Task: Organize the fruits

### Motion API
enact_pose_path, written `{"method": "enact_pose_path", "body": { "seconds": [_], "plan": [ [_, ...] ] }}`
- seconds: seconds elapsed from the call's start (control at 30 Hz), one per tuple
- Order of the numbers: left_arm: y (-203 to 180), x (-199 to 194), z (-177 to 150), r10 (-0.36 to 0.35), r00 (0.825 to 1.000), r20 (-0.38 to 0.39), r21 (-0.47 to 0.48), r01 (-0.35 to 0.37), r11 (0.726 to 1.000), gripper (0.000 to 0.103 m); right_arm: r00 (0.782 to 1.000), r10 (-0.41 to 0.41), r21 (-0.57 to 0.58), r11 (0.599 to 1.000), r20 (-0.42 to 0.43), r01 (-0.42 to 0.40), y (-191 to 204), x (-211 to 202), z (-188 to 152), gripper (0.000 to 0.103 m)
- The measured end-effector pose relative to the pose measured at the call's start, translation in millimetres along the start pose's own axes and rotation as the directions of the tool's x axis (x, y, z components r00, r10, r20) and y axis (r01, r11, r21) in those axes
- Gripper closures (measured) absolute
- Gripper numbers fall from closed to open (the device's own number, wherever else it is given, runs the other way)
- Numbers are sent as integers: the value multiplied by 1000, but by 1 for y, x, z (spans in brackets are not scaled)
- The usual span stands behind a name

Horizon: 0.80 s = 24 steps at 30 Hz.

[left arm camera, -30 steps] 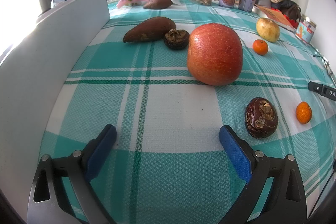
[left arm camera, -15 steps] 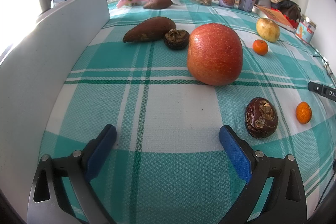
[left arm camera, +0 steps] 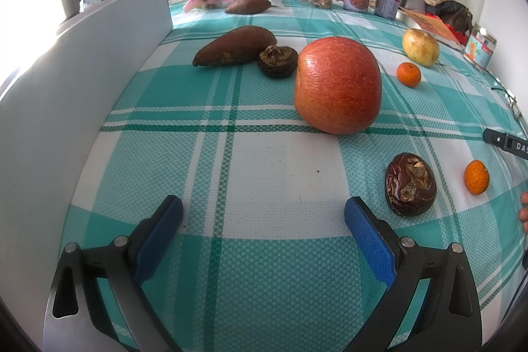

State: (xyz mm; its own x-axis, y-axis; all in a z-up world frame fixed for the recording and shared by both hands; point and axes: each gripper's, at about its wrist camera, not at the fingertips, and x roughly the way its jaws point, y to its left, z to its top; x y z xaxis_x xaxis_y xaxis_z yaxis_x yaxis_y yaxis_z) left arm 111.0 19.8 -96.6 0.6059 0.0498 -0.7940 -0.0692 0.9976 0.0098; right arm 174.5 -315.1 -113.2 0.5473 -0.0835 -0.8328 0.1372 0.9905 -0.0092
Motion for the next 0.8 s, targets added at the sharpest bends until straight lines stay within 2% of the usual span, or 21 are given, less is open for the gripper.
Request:
{"method": "enact_pose_path", "body": {
  "seconds": [0.43, 0.57, 0.8],
  "plan": [
    [0, 0, 0, 0, 1000, 0, -1, 0, 1000, 3, 1000, 15, 6, 1000, 4, -15, -2, -3, -2, 0],
    [0, 0, 0, 1, 1000, 0, 0, -1, 1000, 3, 998, 23, 73, 997, 62, -28, -10, -26, -17, 0],
    [0, 0, 0, 0, 1000, 0, -1, 0, 1000, 3, 1000, -2, 17, 1000, 8, 2, 4, -24, -29, 0]
  ]
}}
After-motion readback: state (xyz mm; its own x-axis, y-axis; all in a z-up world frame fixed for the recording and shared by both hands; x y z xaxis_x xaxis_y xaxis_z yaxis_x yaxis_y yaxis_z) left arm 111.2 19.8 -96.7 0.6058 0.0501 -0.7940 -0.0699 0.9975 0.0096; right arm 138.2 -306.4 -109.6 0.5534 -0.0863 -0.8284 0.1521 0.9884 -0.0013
